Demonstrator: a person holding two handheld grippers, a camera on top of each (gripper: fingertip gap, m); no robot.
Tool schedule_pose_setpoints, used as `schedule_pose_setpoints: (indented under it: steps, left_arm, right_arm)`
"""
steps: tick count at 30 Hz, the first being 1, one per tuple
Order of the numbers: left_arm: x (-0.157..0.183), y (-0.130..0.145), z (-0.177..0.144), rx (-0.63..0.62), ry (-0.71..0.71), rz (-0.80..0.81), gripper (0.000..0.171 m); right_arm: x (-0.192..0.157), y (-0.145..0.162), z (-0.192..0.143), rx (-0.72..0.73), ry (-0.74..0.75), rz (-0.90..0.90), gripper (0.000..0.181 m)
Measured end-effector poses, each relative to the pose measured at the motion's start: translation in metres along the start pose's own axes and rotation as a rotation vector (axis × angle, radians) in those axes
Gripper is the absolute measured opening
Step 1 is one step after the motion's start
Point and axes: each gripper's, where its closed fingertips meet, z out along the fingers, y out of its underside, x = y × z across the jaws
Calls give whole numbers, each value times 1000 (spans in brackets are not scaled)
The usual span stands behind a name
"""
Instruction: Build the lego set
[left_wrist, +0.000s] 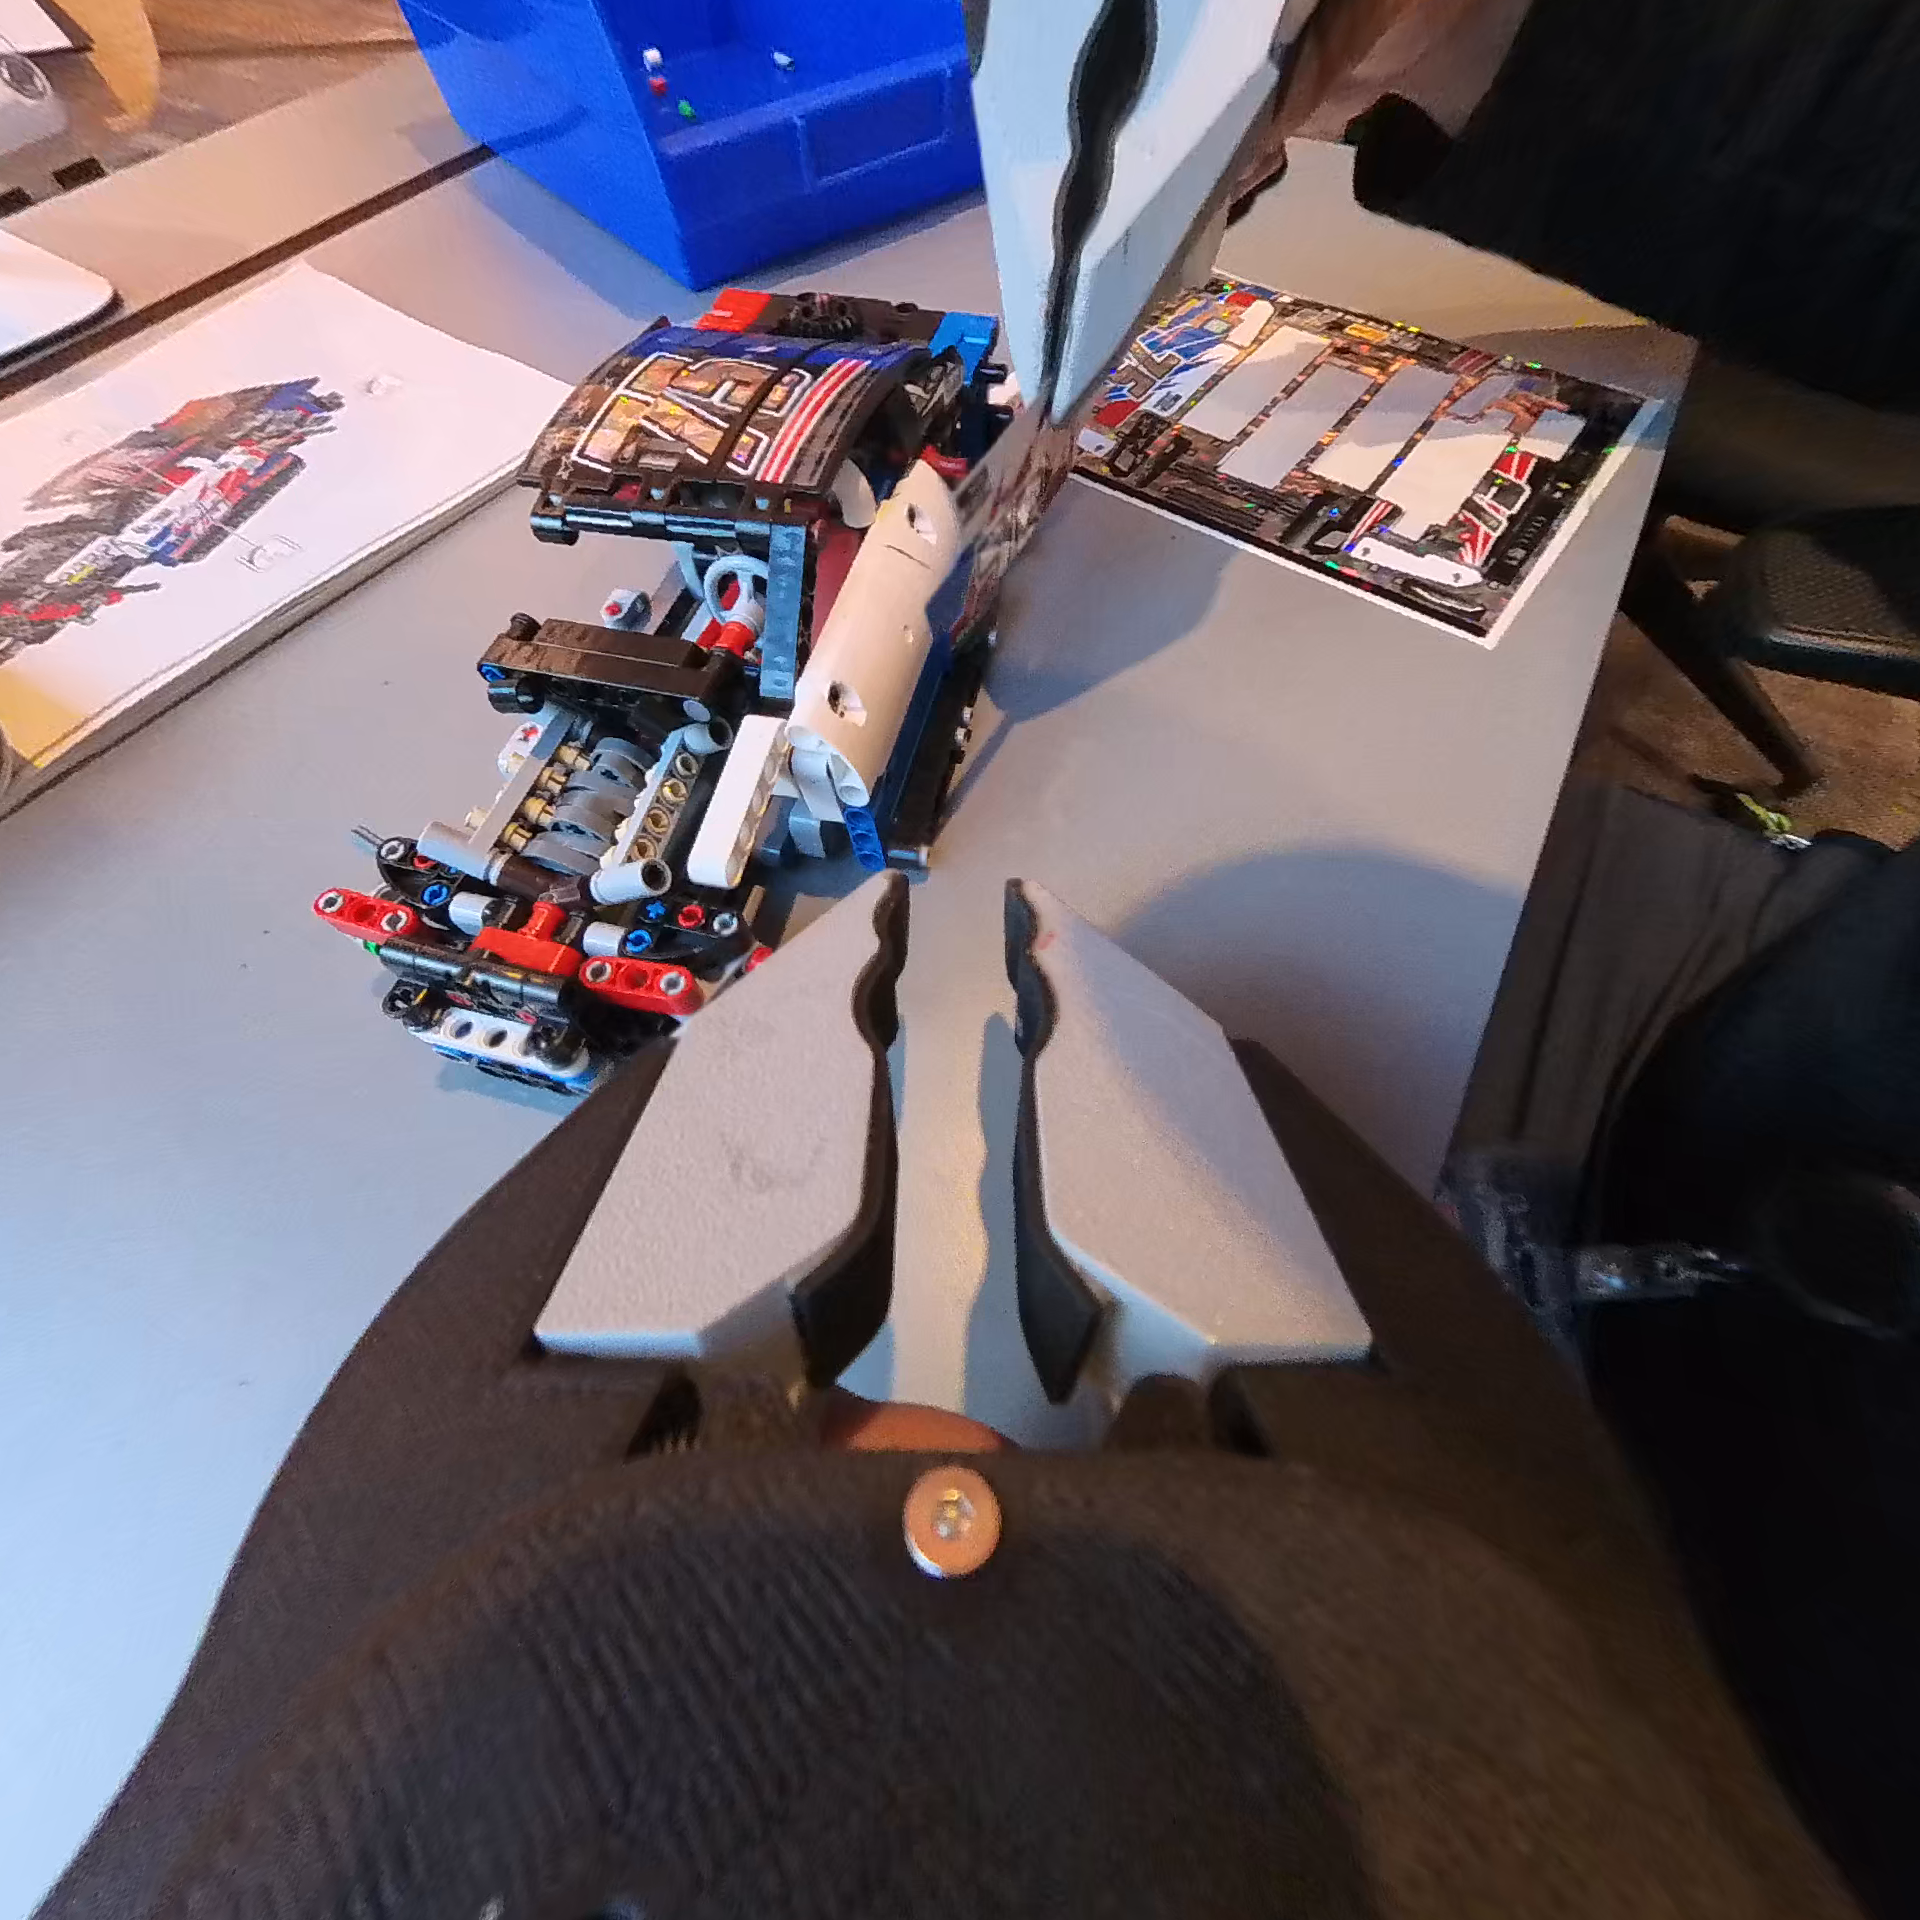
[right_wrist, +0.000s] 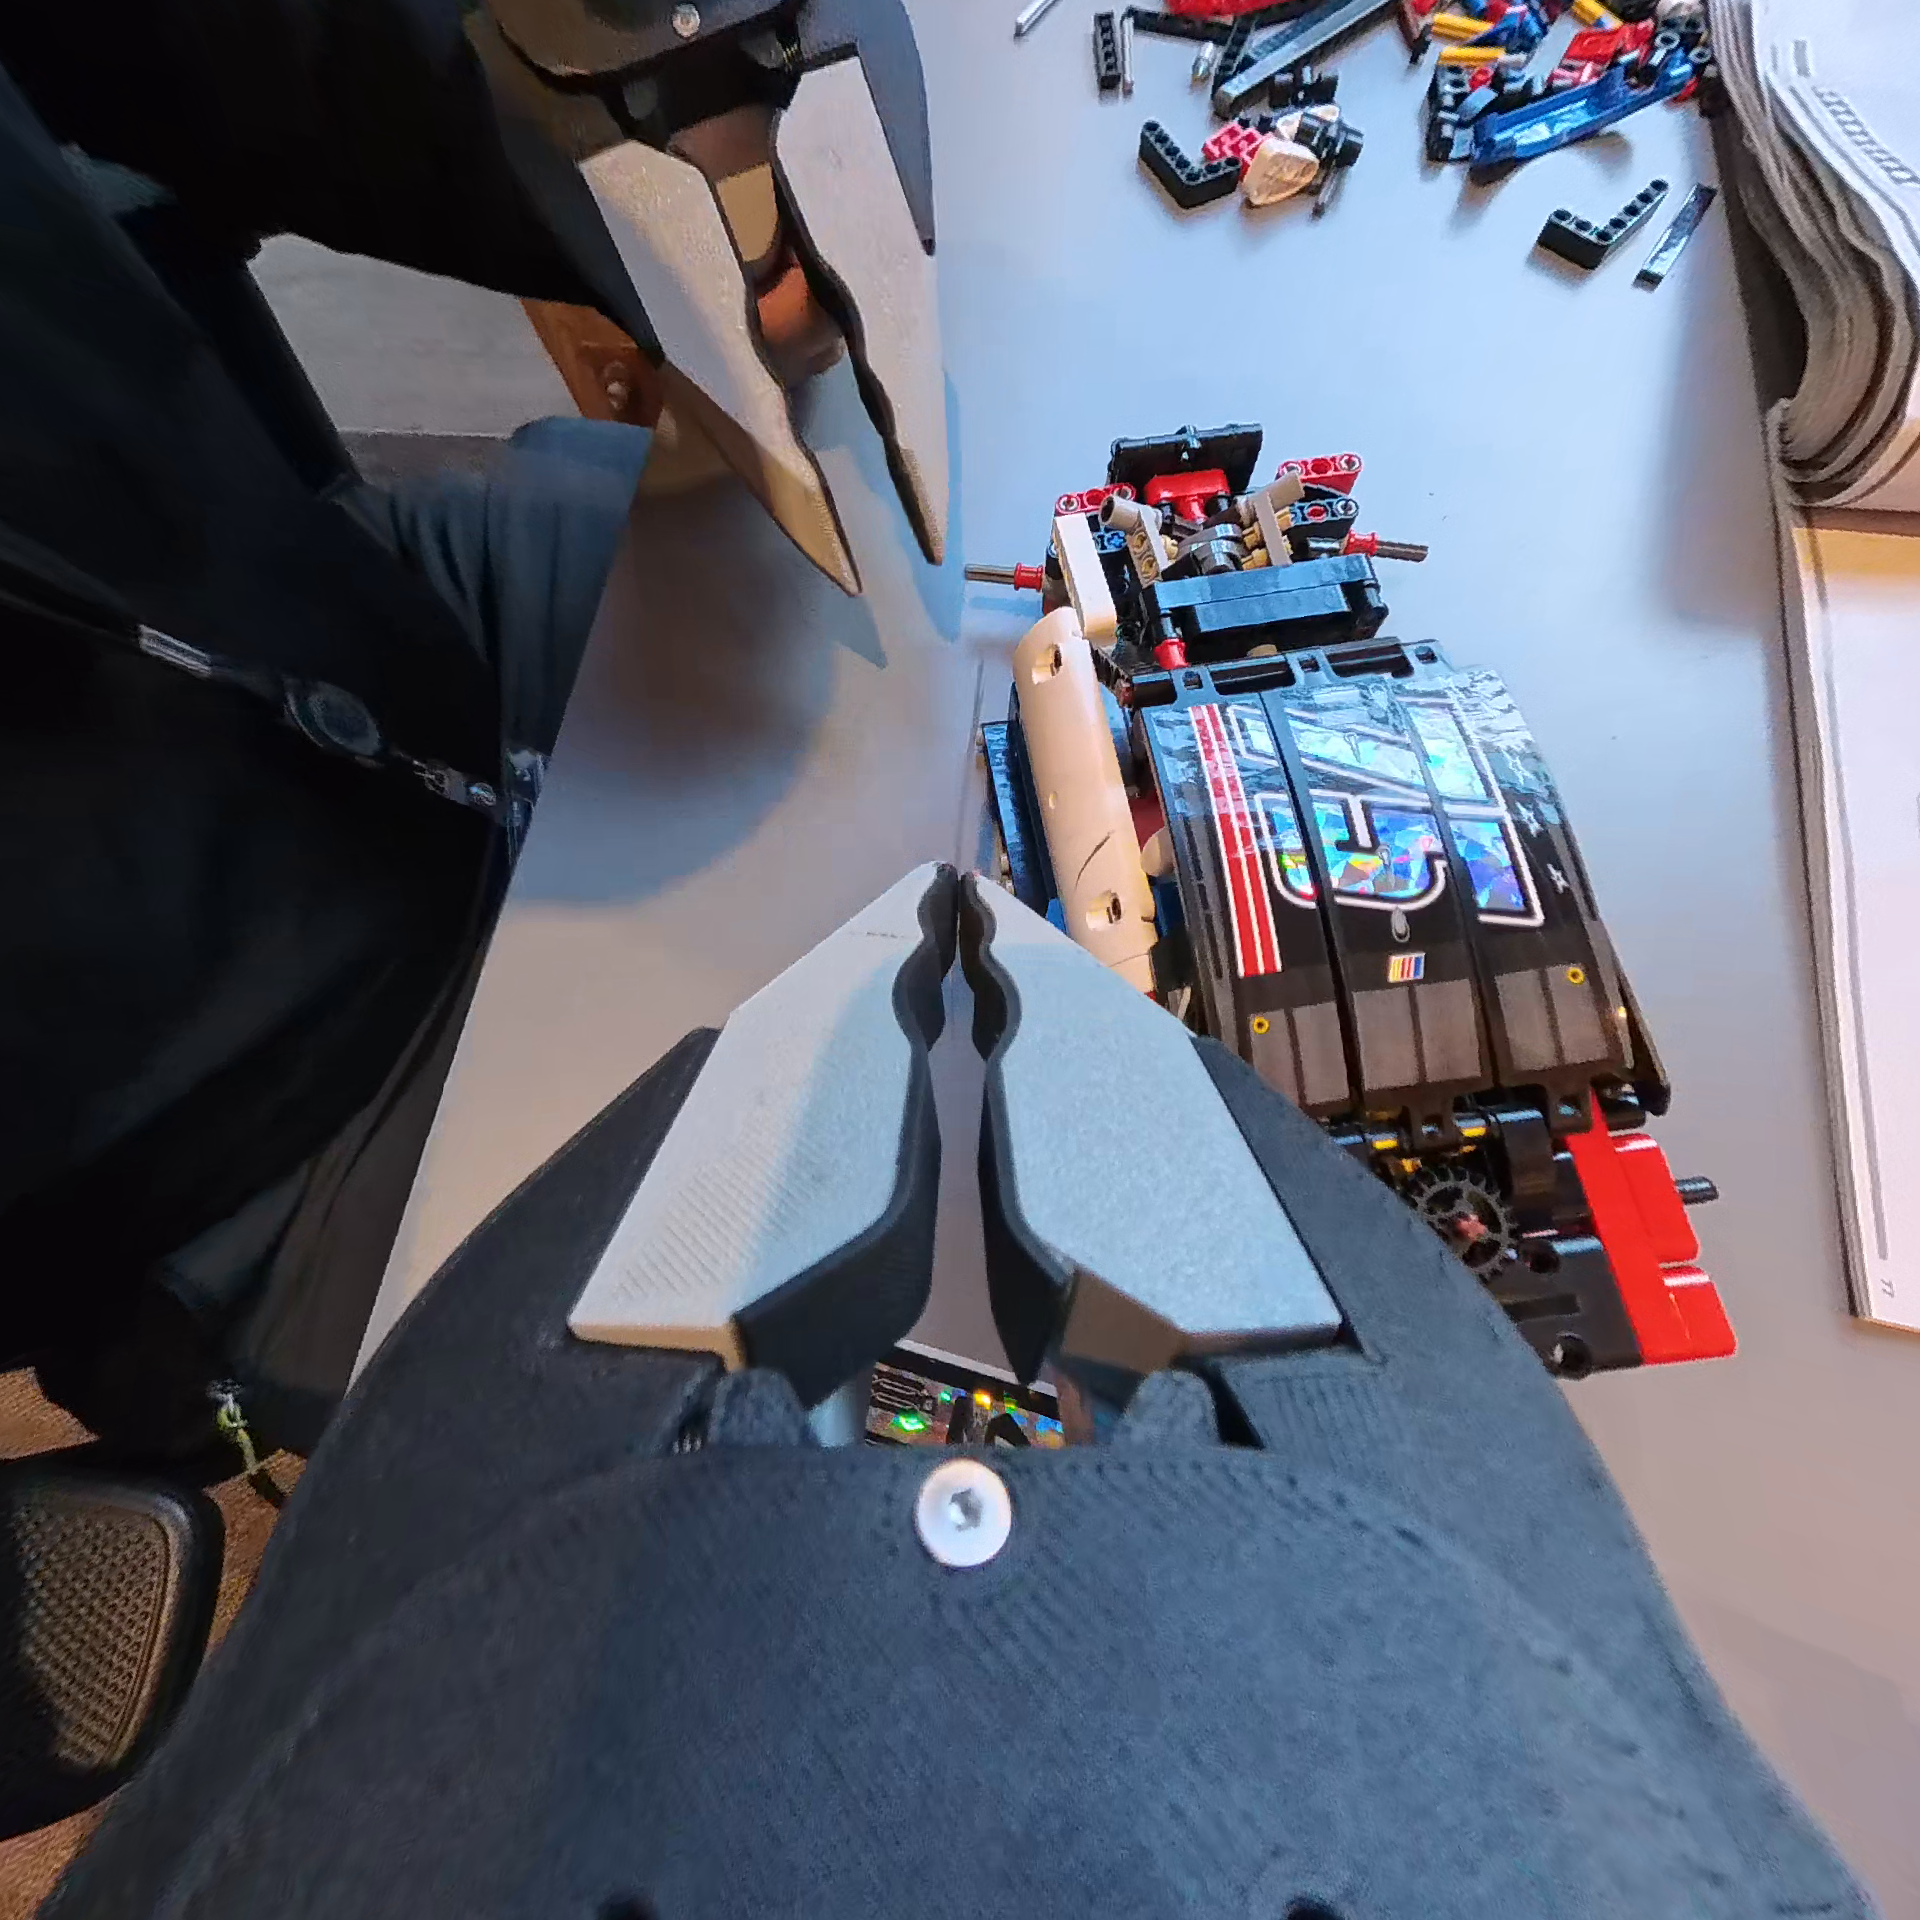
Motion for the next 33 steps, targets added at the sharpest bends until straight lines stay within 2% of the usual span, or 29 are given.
schedule_pose_setpoints:
  steps: [8,14,21,23,33]
  left_arm:
    - [-3,-26,12,21,16,-32,17]
    - [3,-38,25,20,103,-70,22]
    - [7,-39,32,28,122,-74,11]
    - [7,-40,32,42,115,-78,0]
    - [8,-34,31,45,123,-139,0]
  right_arm:
    - [-4,0,3,-18,-45,12,0]
    - [-6,-2,4,-10,-64,17,0]
    - [-7,-3,6,1,-73,18,0]
    - [-7,-3,7,7,-72,19,0]
    - [-5,-2,13,41,-58,49,0]
